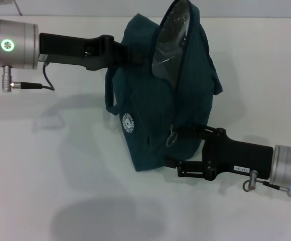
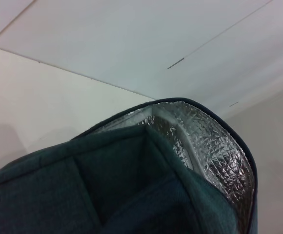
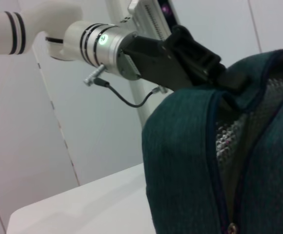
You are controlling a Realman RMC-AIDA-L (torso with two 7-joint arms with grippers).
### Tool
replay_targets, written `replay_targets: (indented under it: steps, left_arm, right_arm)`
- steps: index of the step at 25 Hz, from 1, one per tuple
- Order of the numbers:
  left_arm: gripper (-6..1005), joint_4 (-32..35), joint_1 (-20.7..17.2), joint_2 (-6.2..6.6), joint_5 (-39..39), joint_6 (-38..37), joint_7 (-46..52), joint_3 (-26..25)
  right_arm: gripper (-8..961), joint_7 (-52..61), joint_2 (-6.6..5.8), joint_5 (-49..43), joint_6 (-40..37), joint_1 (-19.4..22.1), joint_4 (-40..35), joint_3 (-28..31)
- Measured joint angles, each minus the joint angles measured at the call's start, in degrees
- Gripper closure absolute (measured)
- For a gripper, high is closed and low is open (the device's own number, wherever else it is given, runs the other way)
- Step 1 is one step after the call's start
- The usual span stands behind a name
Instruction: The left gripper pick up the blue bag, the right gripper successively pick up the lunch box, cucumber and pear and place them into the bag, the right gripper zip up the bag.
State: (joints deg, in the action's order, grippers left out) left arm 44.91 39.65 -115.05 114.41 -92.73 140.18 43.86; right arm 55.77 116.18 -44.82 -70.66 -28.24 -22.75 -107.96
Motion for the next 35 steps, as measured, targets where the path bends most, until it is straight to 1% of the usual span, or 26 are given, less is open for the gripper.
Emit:
replay_targets:
  steps: [6, 10, 15, 21, 26, 35]
  left_arm:
    - [959, 0.0, 0.3, 0.05, 0.0, -0.1, 0.0, 0.1]
    - [959, 0.0, 0.4, 0.07, 0.0, -0.1, 0.0, 0.2]
    - [958, 0.0, 0.2, 0.09, 0.0, -0.1, 0.0, 0.2]
    - [958, 0.0, 0.3, 0.09, 0.0, -0.1, 0.0, 0.2]
    - [958, 0.0, 0.3, 0.09, 0.1, -0.1, 0.0, 0.1]
    - [958, 0.0, 0.0, 0.27, 0.1, 0.0, -0.1, 0.0]
  right_arm:
    - [84, 0.1, 0.01, 0.3, 0.7, -2.5, 0.0, -3.5]
    - [84, 0.1, 0.01, 0.5, 0.9, -3.1, -0.3, -4.7]
    - [83, 0.2, 0.01, 0.5, 0.9, -3.1, -1.1, -5.6]
    - [83, 0.2, 0.01, 1.6, 3.4, -2.9, -1.4, -5.6]
    - [83, 0.2, 0.01, 1.9, 3.5, -2.9, -1.6, -5.9]
    - [133, 0.1, 0.0, 2.0, 2.9, -1.2, -1.6, -5.2]
